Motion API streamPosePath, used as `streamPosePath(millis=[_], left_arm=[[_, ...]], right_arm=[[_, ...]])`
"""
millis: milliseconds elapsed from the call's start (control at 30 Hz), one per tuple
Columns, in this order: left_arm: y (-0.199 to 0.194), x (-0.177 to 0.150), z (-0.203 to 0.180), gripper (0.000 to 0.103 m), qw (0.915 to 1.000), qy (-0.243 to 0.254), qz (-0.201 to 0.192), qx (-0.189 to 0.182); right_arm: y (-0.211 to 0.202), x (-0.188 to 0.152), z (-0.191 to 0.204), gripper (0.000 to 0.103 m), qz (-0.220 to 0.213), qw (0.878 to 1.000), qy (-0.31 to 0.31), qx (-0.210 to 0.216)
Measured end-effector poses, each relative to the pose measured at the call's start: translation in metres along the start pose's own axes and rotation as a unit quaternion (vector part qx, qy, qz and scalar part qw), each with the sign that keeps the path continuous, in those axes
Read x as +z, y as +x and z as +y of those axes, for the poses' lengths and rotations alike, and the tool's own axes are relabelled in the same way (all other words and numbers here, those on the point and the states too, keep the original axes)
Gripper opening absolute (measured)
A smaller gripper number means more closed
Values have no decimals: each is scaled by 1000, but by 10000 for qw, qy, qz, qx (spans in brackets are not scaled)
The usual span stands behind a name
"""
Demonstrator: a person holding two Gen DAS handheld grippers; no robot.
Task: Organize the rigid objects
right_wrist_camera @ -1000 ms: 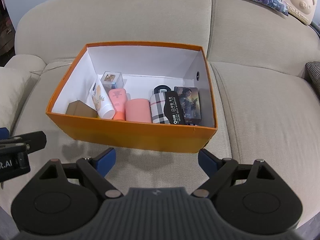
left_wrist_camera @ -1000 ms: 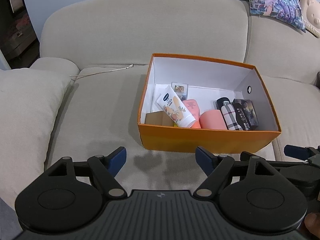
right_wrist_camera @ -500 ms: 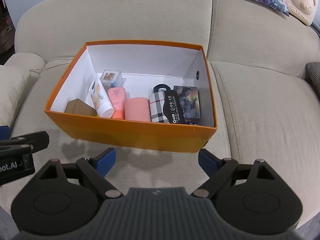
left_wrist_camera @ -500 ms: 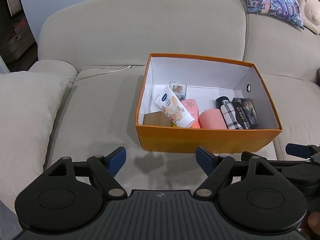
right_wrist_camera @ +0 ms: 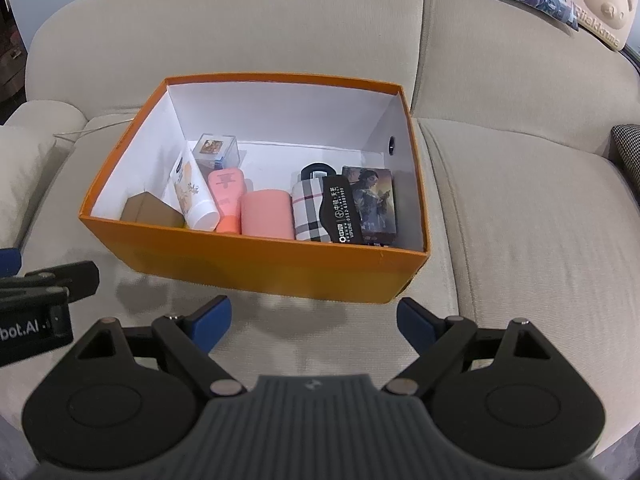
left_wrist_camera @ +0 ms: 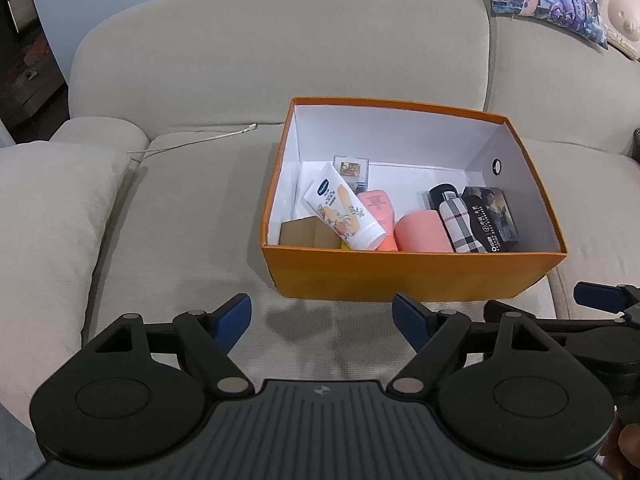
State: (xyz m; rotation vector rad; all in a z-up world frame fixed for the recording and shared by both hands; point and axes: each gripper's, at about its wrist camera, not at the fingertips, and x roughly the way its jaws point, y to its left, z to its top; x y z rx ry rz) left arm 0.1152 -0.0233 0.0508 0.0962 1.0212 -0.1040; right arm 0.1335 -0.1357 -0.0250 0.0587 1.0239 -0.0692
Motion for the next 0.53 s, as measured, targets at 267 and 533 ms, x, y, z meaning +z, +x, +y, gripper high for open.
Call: streamPosePath(millis=[267, 533], left_arm=[[1, -1, 2, 94, 10000, -25, 31, -73], [2, 0, 2, 94, 10000, -62, 0, -51]], right_arm=[[-1, 0, 0, 92, -5, 10000, -10, -7], [0, 0, 1, 92, 5, 10000, -27, -23]])
